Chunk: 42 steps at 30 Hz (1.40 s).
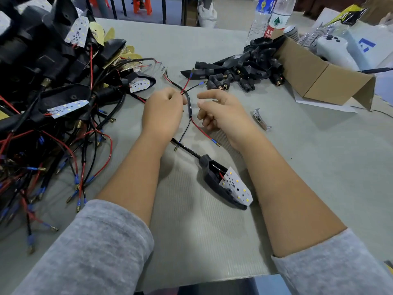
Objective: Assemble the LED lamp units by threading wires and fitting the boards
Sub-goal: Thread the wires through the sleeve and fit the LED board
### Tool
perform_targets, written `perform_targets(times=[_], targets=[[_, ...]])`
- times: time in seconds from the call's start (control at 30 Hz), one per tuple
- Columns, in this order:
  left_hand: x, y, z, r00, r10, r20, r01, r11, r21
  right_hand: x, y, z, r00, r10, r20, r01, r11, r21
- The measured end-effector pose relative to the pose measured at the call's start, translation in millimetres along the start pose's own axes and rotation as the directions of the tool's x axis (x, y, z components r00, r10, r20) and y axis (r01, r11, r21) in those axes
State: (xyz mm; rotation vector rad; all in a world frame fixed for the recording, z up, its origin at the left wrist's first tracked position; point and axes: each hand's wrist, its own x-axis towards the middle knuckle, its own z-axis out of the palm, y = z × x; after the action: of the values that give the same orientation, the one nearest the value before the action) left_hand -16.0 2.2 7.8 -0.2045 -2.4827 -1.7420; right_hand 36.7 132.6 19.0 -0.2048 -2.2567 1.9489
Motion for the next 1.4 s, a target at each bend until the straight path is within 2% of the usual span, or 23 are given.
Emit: perform_targets(times=[0.1,0.33,0.5,0.73,0.9,1.0,1.07,1.13,1.23,1.3,1.4], targets=[[-2,2,0,0.998,0.011,0.065,-0.007,0.999,-0.052,3,2,-1,1.0,-0.012,-0.023,0.014,0.999,0.048],[-6,4,2,0.971,0.129,0.2,-0.12,0.991,-0.054,4,2,-3,0.995,-0.07,-0.075,0.078,0.992,0.099],[0,5,2,0.993,0.038,0.109,-0.018,0.983,-0.181,6,3,-4,0.994,-0.045,-0.101,0.058,0.99,0.131],[2,1,4,1.0,0.007,0.027,-0.001,0.978,-0.211,12,11,0,0.986,-0.088,-0.145,0.057,0.978,-0.202],[7,3,3,0.995,-0.08,-0.06,0.06,0.958,-0.28,36,-5,-19,0.958,-0.184,-0.221,0.051,0.865,-0.498],[8,6,5,0.993,-0.106,-0.056,0.086,0.953,-0.29,59,-14,-41,0.93,-0.142,-0.34,-0.104,0.783,-0.613],[9,6,7,0.992,-0.118,-0.046,0.1,0.954,-0.284,72,-13,-54,0.899,-0.031,-0.437,-0.263,0.76,-0.594],[11,5,9,0.992,-0.121,-0.038,0.107,0.958,-0.265,83,-8,-60,0.878,0.078,-0.472,-0.377,0.72,-0.582],[14,3,11,0.992,-0.119,-0.032,0.108,0.964,-0.243,95,-5,-53,0.901,0.176,-0.397,-0.403,0.679,-0.614],[15,2,11,0.993,-0.118,-0.03,0.108,0.967,-0.231,100,-3,-40,0.938,0.186,-0.292,-0.339,0.667,-0.663],[15,1,12,0.993,-0.115,-0.027,0.105,0.967,-0.232,101,0,-17,0.984,0.117,-0.135,-0.178,0.57,-0.802]])
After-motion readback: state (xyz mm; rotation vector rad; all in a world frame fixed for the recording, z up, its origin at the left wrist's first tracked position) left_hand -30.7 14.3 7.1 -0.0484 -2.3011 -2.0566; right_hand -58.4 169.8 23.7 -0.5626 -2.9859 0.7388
